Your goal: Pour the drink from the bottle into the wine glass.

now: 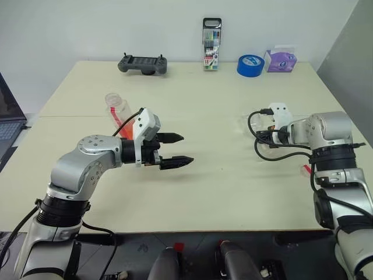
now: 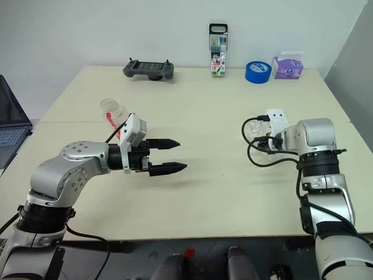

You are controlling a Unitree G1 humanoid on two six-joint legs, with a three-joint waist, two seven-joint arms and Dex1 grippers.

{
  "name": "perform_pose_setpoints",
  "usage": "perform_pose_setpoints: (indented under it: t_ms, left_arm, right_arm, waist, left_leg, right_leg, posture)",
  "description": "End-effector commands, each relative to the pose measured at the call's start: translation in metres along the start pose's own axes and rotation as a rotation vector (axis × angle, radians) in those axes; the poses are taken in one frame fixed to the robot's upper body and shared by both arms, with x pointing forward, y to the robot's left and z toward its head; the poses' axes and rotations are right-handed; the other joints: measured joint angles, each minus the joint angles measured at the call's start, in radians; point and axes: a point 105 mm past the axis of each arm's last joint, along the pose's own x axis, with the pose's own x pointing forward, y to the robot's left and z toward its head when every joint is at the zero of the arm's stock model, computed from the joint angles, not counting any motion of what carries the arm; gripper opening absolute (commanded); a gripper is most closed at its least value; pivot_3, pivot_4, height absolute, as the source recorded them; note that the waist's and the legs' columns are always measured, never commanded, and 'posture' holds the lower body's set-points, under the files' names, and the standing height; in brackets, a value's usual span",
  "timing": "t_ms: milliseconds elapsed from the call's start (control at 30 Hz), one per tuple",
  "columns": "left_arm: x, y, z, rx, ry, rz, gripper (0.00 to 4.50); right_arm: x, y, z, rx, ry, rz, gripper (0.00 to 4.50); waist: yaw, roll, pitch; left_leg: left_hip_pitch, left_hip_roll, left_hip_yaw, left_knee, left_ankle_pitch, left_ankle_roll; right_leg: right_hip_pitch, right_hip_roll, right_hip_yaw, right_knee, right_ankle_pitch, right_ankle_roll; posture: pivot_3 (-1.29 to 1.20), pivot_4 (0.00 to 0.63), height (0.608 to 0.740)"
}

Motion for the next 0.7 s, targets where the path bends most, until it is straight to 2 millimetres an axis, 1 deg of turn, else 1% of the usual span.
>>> perform_pose_setpoints:
  t_ms: [33,100,133,233,267,333,400,433,500,567,600,700]
  left_arm:
    - [-0.004,-0.003,0.01,0.053,-0.029,0.01,4.5]
    - [-0.005,-0.003,0.01,0.055,-0.027,0.014,4.5]
    - [-0.006,-0.002,0.01,0.057,-0.023,0.02,4.5]
    - [-0.016,0.003,0.008,0.054,-0.004,0.051,4.5]
    - [-0.02,0.004,0.008,0.049,0.001,0.06,4.5]
    - [-0.029,0.007,0.007,0.039,0.013,0.083,4.5]
    - [-0.038,0.009,0.005,0.034,0.034,0.107,4.5]
    - [-0.041,0.01,0.004,0.034,0.045,0.118,4.5]
    - [-0.048,0.01,0.004,0.031,0.063,0.132,4.5]
    - [-0.056,0.01,0.005,0.031,0.081,0.147,4.5]
    - [-0.06,0.011,0.005,0.029,0.09,0.154,4.5]
    - [-0.074,0.011,0.008,0.019,0.109,0.18,4.5]
  right_arm:
    - [-0.009,0.001,0.012,-0.091,-0.02,0.04,0.17]
    - [-0.014,0.007,0.017,-0.121,-0.049,0.075,0.17]
    - [-0.02,0.014,0.025,-0.142,-0.093,0.102,0.17]
    - [-0.042,0.054,0.06,-0.213,-0.36,0.215,0.17]
    - [-0.048,0.065,0.067,-0.233,-0.452,0.241,0.17]
    - [-0.053,0.089,0.075,-0.263,-0.636,0.268,0.17]
    - [-0.054,0.112,0.081,-0.21,-0.825,0.295,0.17]
    - [-0.052,0.119,0.083,-0.132,-0.883,0.31,0.17]
    - [-0.037,0.132,0.081,-0.035,-0.94,0.295,0.17]
    - [-0.014,0.15,0.073,-0.068,-0.97,0.251,0.17]
    - [-0.006,0.158,0.071,-0.079,-0.985,0.239,0.17]
    - [0.008,0.175,0.072,-0.032,-1.024,0.229,0.17]
  waist:
    - [0.0,0.0,0.0]
    - [0.0,0.0,0.0]
    - [0.0,0.0,0.0]
    - [-0.006,0.001,0.001]
    - [-0.011,0.001,0.001]
    - [-0.014,0.001,0.001]
    - [-0.012,0.001,0.001]
    - [-0.011,0.001,0.001]
    - [-0.008,0.001,0.001]
    - [-0.005,0.001,0.001]
    - [-0.002,0.001,0.001]
    - [-0.001,0.001,0.001]
  left_leg:
    - [0.0,0.0,0.0,0.0,0.0,0.0]
    - [0.0,0.0,0.0,0.0,-0.001,0.002]
    - [0.0,0.0,0.0,0.0,-0.001,0.002]
    - [0.0,0.001,-0.001,0.0,-0.001,0.002]
    - [0.0,0.002,-0.001,0.0,-0.001,0.002]
    - [0.0,0.003,-0.003,-0.001,-0.002,0.003]
    - [0.0,0.005,-0.004,-0.003,-0.002,0.002]
    - [0.0,0.005,-0.004,-0.003,-0.002,0.002]
    - [0.0,0.006,-0.005,-0.003,-0.001,0.002]
    - [0.0,0.004,-0.005,-0.003,-0.001,0.002]
    - [0.0,0.003,-0.005,-0.002,-0.001,0.002]
    - [0.0,0.001,-0.004,-0.001,-0.001,0.001]
  right_leg:
    - [0.0,0.0,0.0,0.0,0.0,0.0]
    - [0.0,0.0,0.0,0.0,0.0,0.0]
    - [0.0,0.0,0.0,0.0,0.0,0.0]
    - [-0.001,0.0,0.0,0.001,0.0,0.0]
    - [-0.002,0.0,0.001,0.001,0.0,0.0]
    - [-0.003,0.001,0.001,0.002,0.0,0.0]
    - [-0.003,0.001,0.0,0.001,0.0,0.0]
    - [-0.003,0.001,0.0,0.002,0.0,0.0]
    - [-0.002,0.001,0.0,0.002,0.0,0.0]
    - [-0.002,0.001,0.0,0.002,0.0,0.0]
    - [-0.002,0.001,-0.001,0.002,0.0,0.0]
    - [-0.002,0.0,0.0,0.001,0.0,0.0]
  posture:
    - [0.0,0.15,0.74]
    - [0.0,0.15,0.74]
    - [0.0,0.15,0.74]
    - [0.0,0.15,0.74]
    - [0.0,0.15,0.74]
    - [0.0,0.15,0.74]
    - [0.0,0.15,0.74]
    - [0.0,0.15,0.74]
    - [0.0,0.15,0.74]
    - [0.0,0.15,0.74]
    - [0.0,0.15,0.74]
    - [0.0,0.15,0.74]
